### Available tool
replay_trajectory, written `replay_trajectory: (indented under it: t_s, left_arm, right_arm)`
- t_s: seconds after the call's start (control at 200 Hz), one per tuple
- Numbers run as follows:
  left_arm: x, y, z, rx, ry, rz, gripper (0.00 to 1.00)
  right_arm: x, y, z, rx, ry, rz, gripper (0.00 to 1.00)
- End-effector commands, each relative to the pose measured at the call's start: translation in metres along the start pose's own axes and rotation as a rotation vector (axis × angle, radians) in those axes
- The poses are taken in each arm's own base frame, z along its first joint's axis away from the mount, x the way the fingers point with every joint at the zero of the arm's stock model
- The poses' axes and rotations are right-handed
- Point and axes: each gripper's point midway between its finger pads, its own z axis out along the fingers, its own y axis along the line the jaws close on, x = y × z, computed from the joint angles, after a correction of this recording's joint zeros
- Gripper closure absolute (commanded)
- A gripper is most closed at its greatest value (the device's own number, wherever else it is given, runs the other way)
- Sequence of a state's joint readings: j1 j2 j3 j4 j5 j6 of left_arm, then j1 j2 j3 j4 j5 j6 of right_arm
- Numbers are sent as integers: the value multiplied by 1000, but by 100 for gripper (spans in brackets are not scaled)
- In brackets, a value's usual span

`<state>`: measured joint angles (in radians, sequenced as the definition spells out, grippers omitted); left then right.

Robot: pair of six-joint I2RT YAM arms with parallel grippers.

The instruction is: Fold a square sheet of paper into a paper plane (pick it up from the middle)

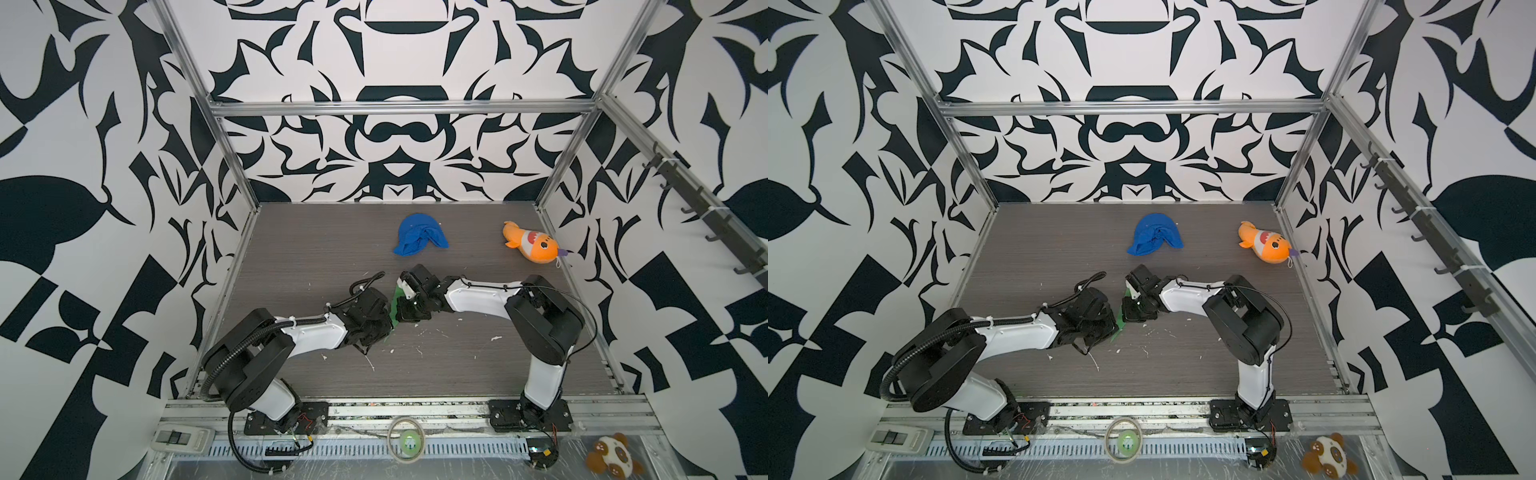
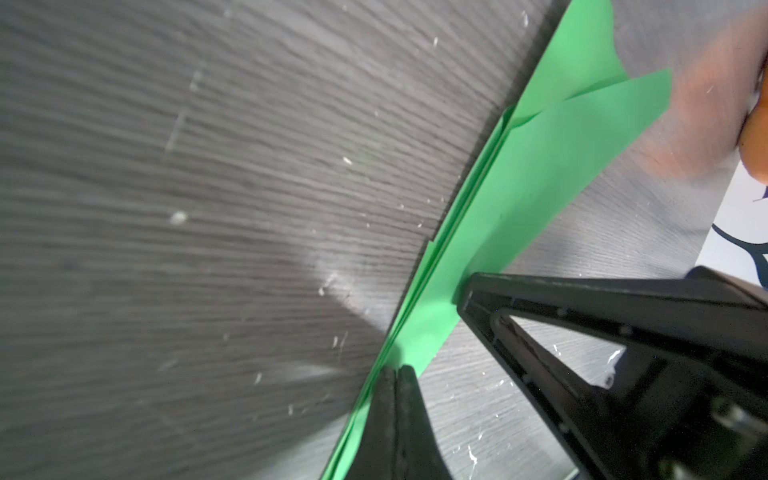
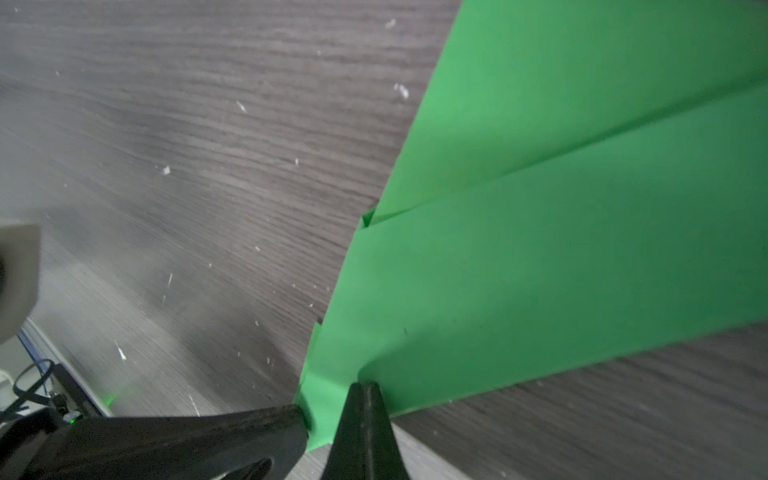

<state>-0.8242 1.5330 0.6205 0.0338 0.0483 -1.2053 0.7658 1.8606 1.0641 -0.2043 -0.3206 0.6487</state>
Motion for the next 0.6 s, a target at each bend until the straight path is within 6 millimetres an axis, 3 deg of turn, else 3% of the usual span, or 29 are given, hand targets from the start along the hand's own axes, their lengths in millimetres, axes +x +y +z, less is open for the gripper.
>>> replay_trajectory:
  t_s: [0.0, 0.105, 0.2, 0.595]
  left_arm:
    - [10, 29, 6, -115, 43, -34, 100]
    - [15, 45, 6, -171, 55, -44, 100]
    - [17, 53, 5, -198, 58, -47, 100]
    - [19, 59, 4, -219, 68, -39, 100]
  right_arm:
    - [4, 0, -2, 29, 44, -109, 100]
    - [2, 1, -5, 44, 72, -282, 100]
    - [0, -15, -6, 104, 112, -363, 100]
    - [-48, -62, -22, 174, 58, -294, 100]
